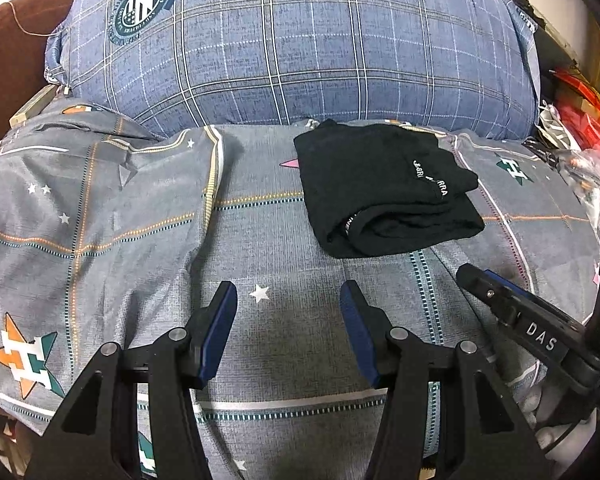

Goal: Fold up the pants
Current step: 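Withdraw both grippers from the folded black pants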

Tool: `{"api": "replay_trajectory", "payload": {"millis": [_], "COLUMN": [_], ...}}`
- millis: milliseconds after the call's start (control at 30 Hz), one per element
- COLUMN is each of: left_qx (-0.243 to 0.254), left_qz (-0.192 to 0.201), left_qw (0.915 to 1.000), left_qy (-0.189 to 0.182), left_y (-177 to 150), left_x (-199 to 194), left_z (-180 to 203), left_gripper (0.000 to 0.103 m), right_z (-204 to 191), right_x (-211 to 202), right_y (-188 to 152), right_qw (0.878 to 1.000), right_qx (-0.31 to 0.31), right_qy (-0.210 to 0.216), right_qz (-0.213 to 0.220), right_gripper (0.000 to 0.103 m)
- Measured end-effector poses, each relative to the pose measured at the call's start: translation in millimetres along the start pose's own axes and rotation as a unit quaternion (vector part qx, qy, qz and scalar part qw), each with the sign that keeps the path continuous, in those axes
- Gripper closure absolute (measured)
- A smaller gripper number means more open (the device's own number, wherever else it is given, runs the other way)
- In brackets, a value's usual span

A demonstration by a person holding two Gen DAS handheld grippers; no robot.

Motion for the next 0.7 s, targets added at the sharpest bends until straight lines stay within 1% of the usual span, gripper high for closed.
{"api": "replay_trajectory", "payload": {"millis": [300,700], "left_qx": [0.002,0.012], "left_qz": [-0.015,-0.019], "left_qw": [0.9999,0.9997], "left_qy": [0.004,0.012], "left_y": [0.1,2.3], "left_x": [13.4,16.9], "left_z": [3.4,8.3], "left_gripper": [0.051,0.051], "right_z": [18.2,24.4], "right_x": [12.8,17.2], "right_y": [3.7,9.9], "right_qw": [1.0,0.999], "right_qx": [0.026,0.033], "right_qy": [-0.003,0.002], "right_qz": [-0.01,-0.009], "right_gripper": [0.058,0.058]}}
Point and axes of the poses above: each gripper's, at about its wrist camera, not at the fingertips, and x roughly the way its jaws point, z to its right, y to its top, the point moved 10 cm from there along x, roughly the way its jaws point, and after that the axes turned 14 degrees about -y, right-handed, at the moved point
